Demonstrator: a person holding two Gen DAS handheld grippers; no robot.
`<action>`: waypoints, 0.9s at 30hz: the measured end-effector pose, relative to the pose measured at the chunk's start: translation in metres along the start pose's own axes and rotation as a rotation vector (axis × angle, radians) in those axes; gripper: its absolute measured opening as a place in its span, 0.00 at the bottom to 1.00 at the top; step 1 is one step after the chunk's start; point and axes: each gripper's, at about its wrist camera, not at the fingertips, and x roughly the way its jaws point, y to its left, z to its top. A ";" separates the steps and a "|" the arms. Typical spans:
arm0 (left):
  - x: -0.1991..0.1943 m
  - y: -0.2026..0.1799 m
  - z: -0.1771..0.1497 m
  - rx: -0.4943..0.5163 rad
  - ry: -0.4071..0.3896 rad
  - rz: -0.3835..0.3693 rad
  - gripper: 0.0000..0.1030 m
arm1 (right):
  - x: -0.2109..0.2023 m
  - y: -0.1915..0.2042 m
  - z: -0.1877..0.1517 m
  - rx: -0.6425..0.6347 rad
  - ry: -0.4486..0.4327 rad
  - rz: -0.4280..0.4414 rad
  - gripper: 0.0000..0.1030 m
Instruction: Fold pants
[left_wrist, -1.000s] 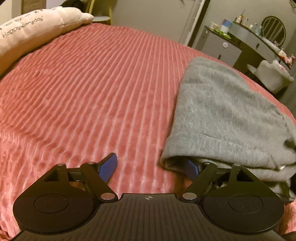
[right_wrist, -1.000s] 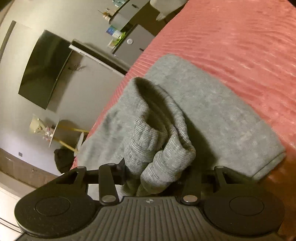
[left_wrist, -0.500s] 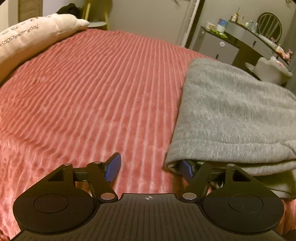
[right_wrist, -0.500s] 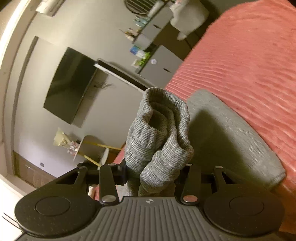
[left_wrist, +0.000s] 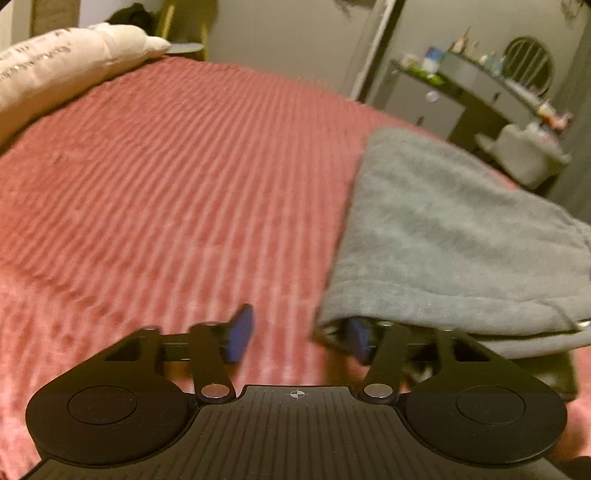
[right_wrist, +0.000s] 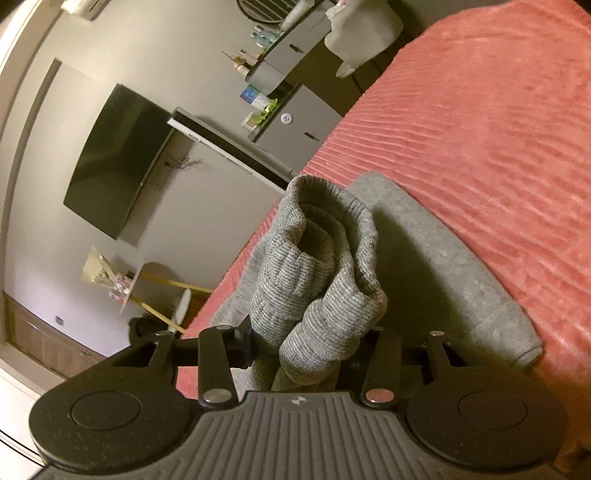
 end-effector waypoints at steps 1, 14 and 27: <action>-0.001 -0.001 0.000 0.004 -0.006 -0.004 0.53 | -0.001 0.000 0.000 -0.006 -0.006 0.003 0.42; -0.009 -0.015 -0.001 0.095 -0.067 -0.073 0.53 | -0.012 -0.025 0.010 0.029 -0.033 -0.018 0.42; -0.012 -0.039 -0.011 0.221 -0.059 -0.122 0.78 | -0.023 -0.019 0.010 0.034 -0.048 0.013 0.43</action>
